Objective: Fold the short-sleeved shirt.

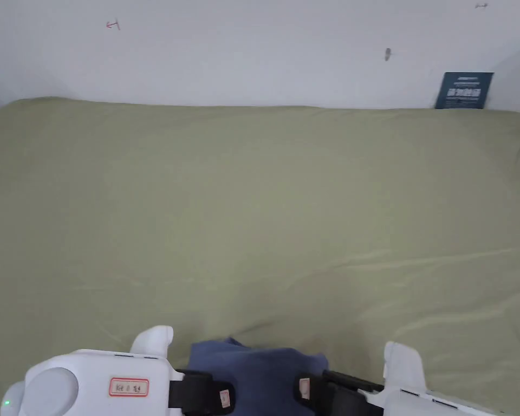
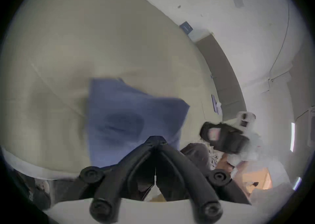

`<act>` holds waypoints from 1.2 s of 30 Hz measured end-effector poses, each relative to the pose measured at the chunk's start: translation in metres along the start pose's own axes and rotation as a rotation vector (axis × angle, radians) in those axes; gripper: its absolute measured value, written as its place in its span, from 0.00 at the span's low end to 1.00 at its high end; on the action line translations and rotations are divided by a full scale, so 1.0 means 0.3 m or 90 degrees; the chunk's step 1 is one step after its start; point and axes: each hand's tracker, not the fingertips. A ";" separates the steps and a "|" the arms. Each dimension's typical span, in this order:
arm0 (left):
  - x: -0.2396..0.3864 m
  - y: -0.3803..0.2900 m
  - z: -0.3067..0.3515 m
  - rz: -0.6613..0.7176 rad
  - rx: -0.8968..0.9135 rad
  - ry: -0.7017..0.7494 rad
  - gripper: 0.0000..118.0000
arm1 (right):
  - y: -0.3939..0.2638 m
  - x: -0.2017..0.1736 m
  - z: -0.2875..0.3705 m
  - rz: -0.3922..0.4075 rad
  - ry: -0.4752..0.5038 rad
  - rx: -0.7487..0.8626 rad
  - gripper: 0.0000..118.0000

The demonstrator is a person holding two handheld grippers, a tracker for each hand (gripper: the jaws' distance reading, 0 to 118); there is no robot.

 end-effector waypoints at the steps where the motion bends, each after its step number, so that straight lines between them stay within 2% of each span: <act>1: -0.025 0.014 0.027 0.005 0.012 0.006 0.00 | 0.002 0.049 -0.061 -0.022 0.034 -0.023 0.05; 3: -0.081 0.048 0.050 0.018 0.019 0.025 0.00 | -0.012 0.161 -0.157 -0.097 0.071 -0.063 0.05; 4: -0.112 0.061 0.055 0.025 0.023 0.033 0.00 | -0.030 0.225 -0.197 -0.134 0.073 -0.084 0.05; 5: -0.138 0.074 0.054 0.029 0.016 0.038 0.00 | -0.050 0.288 -0.216 -0.153 0.049 -0.091 0.05; 6: -0.161 0.089 0.048 0.033 0.009 0.045 0.00 | -0.072 0.353 -0.223 -0.183 0.064 -0.097 0.05; 7: -0.184 0.102 0.042 0.031 -0.005 0.045 0.00 | -0.091 0.413 -0.215 -0.241 0.160 -0.085 0.05; 8: -0.197 0.112 0.039 0.028 -0.015 0.044 0.00 | -0.096 0.442 -0.197 -0.311 0.230 -0.045 0.05; 9: -0.211 0.122 0.034 0.017 -0.029 0.036 0.00 | -0.090 0.443 -0.182 -0.326 0.225 -0.044 0.05; 10: -0.223 0.132 0.024 0.014 -0.045 0.011 0.00 | -0.084 0.436 -0.173 -0.302 0.201 -0.050 0.05; 12: -0.252 0.154 -0.005 0.024 -0.070 -0.054 0.15 | -0.086 0.446 -0.163 -0.283 0.195 -0.067 0.05; 14: -0.284 0.170 -0.045 0.044 -0.096 -0.104 0.35 | -0.086 0.451 -0.160 -0.288 0.200 -0.066 0.05; 15: -0.291 0.169 -0.076 0.050 -0.113 -0.102 0.73 | -0.088 0.452 -0.164 -0.289 0.197 -0.067 0.05; 16: -0.307 0.168 -0.107 0.056 -0.126 -0.113 1.00 | -0.086 0.446 -0.165 -0.286 0.195 -0.067 0.05; 20: -0.385 0.147 -0.234 0.062 -0.172 -0.162 1.00 | -0.091 0.447 -0.167 -0.292 0.198 -0.065 0.05; 23: -0.351 0.144 -0.265 0.088 -0.144 -0.244 0.97 | -0.089 0.447 -0.167 -0.297 0.200 -0.066 0.05; 24: -0.353 0.138 -0.283 0.104 -0.145 -0.241 0.88 | -0.088 0.446 -0.167 -0.299 0.199 -0.067 0.05; 25: -0.359 0.134 -0.301 0.103 -0.150 -0.224 0.54 | -0.085 0.438 -0.167 -0.298 0.195 -0.068 0.05; 26: -0.367 0.127 -0.314 0.085 -0.151 -0.142 0.25 | -0.082 0.430 -0.163 -0.295 0.188 -0.068 0.05; 27: -0.356 0.122 -0.319 0.065 -0.151 -0.115 0.24 | -0.075 0.415 -0.157 -0.285 0.171 -0.070 0.05; 28: -0.381 0.124 -0.307 0.114 -0.144 -0.208 0.25 | -0.066 0.394 -0.148 -0.255 0.137 -0.071 0.05; 29: -0.383 0.131 -0.285 0.120 -0.141 -0.200 0.24 | -0.057 0.368 -0.135 -0.229 0.127 -0.070 0.05; 31: -0.350 0.148 -0.240 0.056 -0.129 -0.157 0.25 | -0.032 0.305 -0.105 -0.185 0.108 -0.073 0.05; 34: -0.384 0.209 -0.119 0.059 -0.107 -0.147 0.25 | 0.011 0.205 -0.060 -0.104 0.097 -0.065 0.05; 36: -0.443 0.273 0.013 0.049 -0.071 -0.100 0.25 | 0.038 0.153 -0.033 -0.070 0.089 -0.057 0.05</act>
